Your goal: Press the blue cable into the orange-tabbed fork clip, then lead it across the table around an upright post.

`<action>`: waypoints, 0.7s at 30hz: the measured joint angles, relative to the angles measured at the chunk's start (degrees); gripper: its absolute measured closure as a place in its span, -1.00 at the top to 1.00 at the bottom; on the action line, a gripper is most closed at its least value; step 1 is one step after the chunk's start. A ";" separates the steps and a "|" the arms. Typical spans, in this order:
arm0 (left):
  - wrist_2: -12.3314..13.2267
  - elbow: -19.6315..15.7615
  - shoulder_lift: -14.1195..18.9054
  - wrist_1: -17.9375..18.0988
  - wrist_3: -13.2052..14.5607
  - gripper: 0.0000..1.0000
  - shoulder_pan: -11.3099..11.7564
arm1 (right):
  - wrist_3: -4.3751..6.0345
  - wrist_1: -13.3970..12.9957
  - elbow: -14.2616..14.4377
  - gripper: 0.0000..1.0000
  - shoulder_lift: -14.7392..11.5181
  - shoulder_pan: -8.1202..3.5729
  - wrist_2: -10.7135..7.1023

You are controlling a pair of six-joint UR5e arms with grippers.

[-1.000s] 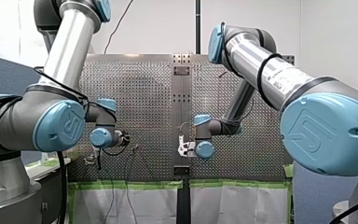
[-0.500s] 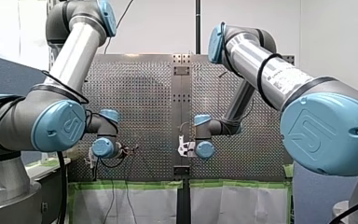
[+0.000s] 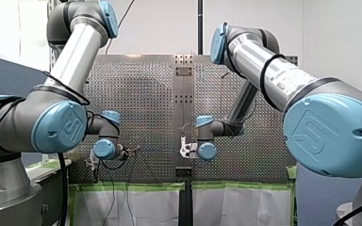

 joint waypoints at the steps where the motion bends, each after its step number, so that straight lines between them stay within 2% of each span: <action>1: 0.05 0.01 0.00 -0.06 0.02 0.96 0.00 | 0.01 0.00 0.00 -1.00 0.00 0.00 0.00; 21: 0.27 0.11 0.00 -0.60 0.26 0.96 0.00 | -0.01 0.01 -0.01 -1.00 0.00 0.00 0.00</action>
